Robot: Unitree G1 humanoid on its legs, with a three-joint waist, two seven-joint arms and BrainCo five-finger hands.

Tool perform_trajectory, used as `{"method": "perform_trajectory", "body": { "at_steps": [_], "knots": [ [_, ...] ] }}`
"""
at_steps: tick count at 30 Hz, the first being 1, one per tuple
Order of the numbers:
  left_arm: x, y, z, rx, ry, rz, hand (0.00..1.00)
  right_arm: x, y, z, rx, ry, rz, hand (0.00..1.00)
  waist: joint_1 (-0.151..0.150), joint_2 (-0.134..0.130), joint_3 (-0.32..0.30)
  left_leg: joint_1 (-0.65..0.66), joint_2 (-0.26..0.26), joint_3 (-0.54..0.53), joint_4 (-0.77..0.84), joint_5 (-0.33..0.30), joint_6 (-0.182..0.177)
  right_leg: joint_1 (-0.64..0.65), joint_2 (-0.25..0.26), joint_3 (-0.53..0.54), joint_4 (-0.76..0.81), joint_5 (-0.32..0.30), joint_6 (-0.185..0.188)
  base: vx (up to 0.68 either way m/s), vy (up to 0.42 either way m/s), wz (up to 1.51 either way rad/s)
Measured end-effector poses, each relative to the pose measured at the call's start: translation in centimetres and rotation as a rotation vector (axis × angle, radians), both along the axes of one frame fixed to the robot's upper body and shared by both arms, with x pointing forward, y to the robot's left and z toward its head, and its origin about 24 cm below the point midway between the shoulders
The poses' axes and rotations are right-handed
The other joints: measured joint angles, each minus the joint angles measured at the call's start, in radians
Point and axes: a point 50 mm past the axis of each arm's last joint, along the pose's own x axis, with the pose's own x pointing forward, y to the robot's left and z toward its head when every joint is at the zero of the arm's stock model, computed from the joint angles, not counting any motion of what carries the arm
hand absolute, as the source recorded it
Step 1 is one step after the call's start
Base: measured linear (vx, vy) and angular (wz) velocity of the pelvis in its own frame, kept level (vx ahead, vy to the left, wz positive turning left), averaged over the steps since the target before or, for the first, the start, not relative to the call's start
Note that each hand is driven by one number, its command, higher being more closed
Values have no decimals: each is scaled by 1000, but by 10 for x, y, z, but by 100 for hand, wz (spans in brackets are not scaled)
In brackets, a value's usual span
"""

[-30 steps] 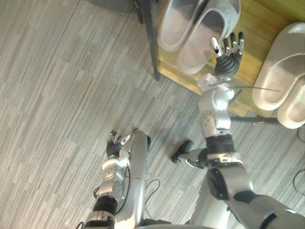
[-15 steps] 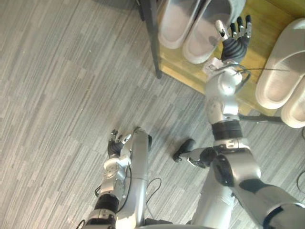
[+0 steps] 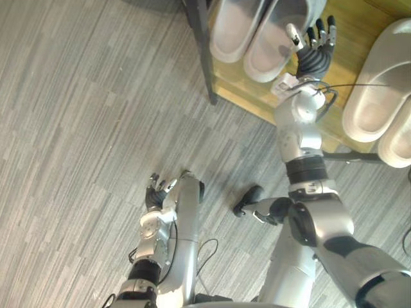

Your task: Organize the slippers on the shoe rack

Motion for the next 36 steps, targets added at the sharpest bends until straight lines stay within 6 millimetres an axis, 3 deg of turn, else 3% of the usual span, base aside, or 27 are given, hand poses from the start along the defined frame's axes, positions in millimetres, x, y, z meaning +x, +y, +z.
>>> {"method": "perform_trajectory", "body": {
  "at_steps": [7,11,15,19,20,22,26,29,30,31,32,33,34,36],
  "knots": [
    [0,2,2,5,-2,-4,0,-26,3,20,-64,-154,-16,0,-12,-5,15,37,9,16,-16,2,3,22,11,16,-18,6,17,6,33,-5],
    [-3,6,0,16,5,2,0,-38,1,12,-99,-181,-44,0,-25,-13,28,70,17,27,-28,2,4,49,22,25,-34,11,25,17,35,-8],
    [-10,14,-5,35,27,10,0,-58,13,-4,-201,-211,-37,0,-49,-27,40,141,26,42,-65,2,4,109,34,30,-70,23,23,42,27,-10],
    [-17,19,-10,45,48,14,0,-75,23,-44,-293,-144,14,0,-67,-40,44,272,41,73,-152,15,19,226,56,34,-154,37,45,74,13,-11],
    [-21,16,-13,40,58,1,0,-82,23,-64,-328,-96,41,0,-70,-45,42,336,48,93,-200,20,29,282,66,33,-201,50,39,82,30,-15],
    [-26,14,-18,31,73,-10,0,-89,27,-83,-358,-45,70,0,-81,-52,37,398,56,116,-238,26,37,334,70,34,-237,65,42,86,42,-17],
    [-53,0,-41,40,172,-90,0,-116,23,-159,-430,218,149,0,-107,-92,-44,588,65,176,-378,41,60,501,99,45,-381,111,59,136,80,-19],
    [-69,-8,-56,42,247,-146,0,-131,18,-200,-471,379,181,0,-123,-105,-96,698,67,212,-474,66,73,601,105,44,-472,138,80,126,81,-10],
    [-81,-12,-66,59,299,-196,0,-143,16,-226,-507,488,206,0,-131,-109,-131,778,64,240,-555,90,79,668,115,49,-546,166,91,137,108,-9],
    [-82,-13,-66,60,304,-200,0,-144,16,-228,-509,500,208,0,-131,-109,-135,785,64,244,-565,93,80,673,116,50,-555,169,93,114,93,-18],
    [-88,-14,-71,67,332,-217,0,-150,14,-241,-522,558,217,0,-134,-109,-158,821,61,258,-614,109,84,699,123,54,-599,187,98,86,93,-21],
    [-96,-15,-79,97,383,-259,0,-158,11,-267,-561,672,239,0,-147,-107,-194,880,54,278,-711,149,89,741,137,60,-684,227,102,89,93,-21],
    [-98,-15,-80,102,391,-262,0,-159,11,-271,-569,692,244,0,-150,-106,-198,889,53,281,-728,156,90,750,139,60,-701,235,106,97,99,-18],
    [-106,-9,-88,144,442,-285,0,-168,3,-303,-597,848,264,0,-164,-88,-226,977,53,304,-859,213,92,821,173,66,-835,301,112,78,57,-23]
  ]
}}
